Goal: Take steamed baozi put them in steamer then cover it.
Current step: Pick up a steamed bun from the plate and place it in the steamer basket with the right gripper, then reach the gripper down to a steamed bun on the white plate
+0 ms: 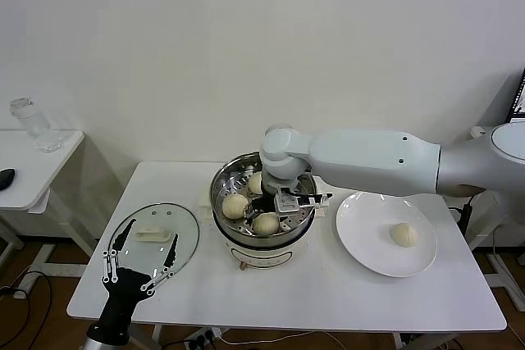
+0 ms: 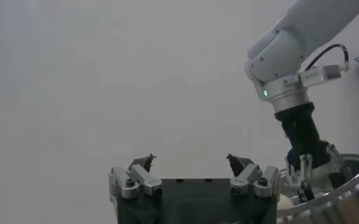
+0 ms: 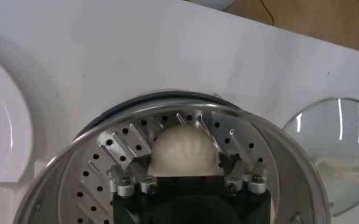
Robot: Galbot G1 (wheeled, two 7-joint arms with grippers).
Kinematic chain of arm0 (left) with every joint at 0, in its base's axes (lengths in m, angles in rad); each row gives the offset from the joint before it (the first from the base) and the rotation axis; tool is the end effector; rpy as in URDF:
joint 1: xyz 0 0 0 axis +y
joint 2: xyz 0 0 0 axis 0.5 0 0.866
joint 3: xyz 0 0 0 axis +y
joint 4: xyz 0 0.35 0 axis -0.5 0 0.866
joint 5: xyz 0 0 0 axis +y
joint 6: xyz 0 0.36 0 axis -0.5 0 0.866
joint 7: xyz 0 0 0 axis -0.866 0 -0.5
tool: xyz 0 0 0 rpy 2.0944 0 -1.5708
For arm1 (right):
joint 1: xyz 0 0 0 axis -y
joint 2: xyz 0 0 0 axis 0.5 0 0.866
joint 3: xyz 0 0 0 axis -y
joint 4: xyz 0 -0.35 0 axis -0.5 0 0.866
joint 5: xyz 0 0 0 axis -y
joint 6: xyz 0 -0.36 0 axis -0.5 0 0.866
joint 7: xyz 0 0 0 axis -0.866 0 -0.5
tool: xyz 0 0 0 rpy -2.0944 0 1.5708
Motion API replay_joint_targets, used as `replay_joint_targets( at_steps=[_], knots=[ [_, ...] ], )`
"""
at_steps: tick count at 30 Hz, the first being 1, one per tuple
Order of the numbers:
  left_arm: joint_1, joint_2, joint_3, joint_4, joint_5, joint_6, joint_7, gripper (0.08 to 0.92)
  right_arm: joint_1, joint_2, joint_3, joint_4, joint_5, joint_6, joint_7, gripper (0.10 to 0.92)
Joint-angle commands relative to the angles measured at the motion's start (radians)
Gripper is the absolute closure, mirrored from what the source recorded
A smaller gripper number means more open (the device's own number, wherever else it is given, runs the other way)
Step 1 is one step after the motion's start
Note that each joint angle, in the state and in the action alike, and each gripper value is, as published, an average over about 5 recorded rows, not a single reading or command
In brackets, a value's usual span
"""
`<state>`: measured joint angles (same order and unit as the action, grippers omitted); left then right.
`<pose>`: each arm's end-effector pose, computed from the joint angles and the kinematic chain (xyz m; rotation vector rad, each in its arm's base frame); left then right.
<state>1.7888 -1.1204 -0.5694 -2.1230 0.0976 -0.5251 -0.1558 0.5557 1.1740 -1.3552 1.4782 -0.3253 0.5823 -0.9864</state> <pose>0.1319 0.0828 -0.3093 0.2939 2.7024 0.5220 0.4888 0.1669 -0.0930 -1.9227 -0.0415 -2.1942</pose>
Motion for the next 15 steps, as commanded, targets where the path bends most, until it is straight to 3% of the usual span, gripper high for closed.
replay_joint_targets(
  at_steps=[1,6,11,15],
  knots=[
    [-0.002,0.002,0.003,0.003,-0.002,0.002,0.001,0.177,0.023,-0.040,0.042,0.010,0.012,0.008,-0.014,0.204],
    [-0.004,0.003,0.008,0.005,-0.001,0.004,0.002,0.177,0.081,-0.154,0.117,0.020,0.166,-0.061,-0.114,0.203],
    [-0.008,0.005,0.012,0.006,0.001,0.005,0.002,0.177,0.124,-0.327,0.131,-0.063,0.510,-0.396,-0.157,0.203],
    [-0.005,0.008,0.014,0.001,0.006,0.007,0.002,0.177,0.113,-0.438,0.126,-0.200,0.669,-0.569,-0.153,0.203]
  ],
)
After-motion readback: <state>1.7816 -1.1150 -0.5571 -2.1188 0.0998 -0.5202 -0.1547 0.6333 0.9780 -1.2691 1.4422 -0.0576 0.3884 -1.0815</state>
